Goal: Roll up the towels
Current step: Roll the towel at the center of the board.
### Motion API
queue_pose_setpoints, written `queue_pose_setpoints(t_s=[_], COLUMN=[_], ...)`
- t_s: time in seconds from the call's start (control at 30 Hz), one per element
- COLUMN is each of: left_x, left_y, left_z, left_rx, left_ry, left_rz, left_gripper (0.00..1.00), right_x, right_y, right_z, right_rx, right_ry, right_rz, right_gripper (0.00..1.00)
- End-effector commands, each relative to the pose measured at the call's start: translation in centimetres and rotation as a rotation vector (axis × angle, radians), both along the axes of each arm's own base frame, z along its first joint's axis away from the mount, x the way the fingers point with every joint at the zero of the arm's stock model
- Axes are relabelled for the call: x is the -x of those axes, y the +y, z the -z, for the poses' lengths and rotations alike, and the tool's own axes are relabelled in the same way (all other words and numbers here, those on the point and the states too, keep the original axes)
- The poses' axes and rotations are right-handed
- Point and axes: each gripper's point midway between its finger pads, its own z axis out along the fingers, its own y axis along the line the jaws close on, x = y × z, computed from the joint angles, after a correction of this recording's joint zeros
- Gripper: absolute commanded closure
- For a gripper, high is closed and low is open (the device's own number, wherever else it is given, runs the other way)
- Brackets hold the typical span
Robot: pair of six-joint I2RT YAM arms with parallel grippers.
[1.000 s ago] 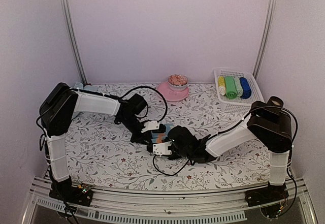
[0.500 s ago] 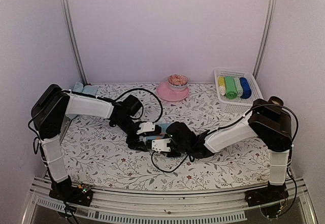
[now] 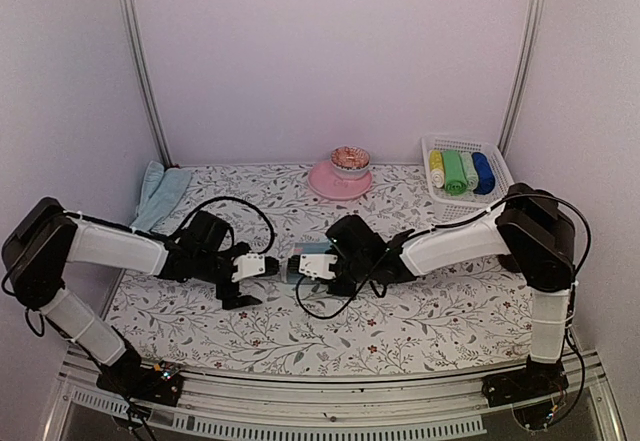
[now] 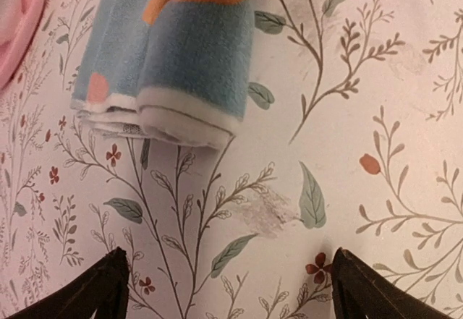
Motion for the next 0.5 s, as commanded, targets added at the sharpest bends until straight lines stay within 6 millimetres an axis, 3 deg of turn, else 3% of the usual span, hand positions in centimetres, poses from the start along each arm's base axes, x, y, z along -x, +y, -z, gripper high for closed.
queue_pose_setpoints(t_s=[0.0,0.23,0.47], left_x=[-1.3,0.7,2.5], left_y=[-0.1,-0.4,-1.7], left_z=[-3.1,-4.4,-4.4], left_rx=[0.102,0.107,0.091], left_ry=[-0.261,-0.470,-0.565], left_rz=[0.010,0.090,0.158], left_gripper=[0.03,0.10,0.22], right_x=[1.1,2.2,1.8], right_y=[0.1,1.4,1.2], right_z=[-0.3,-0.4,2.5], right_rx=[-0.011,-0.017,0.069], right_ry=[0.201,0.412,0.519], right_rz=[-0.003,-0.038,0.006], right_gripper=[0.88,0.87,0.87])
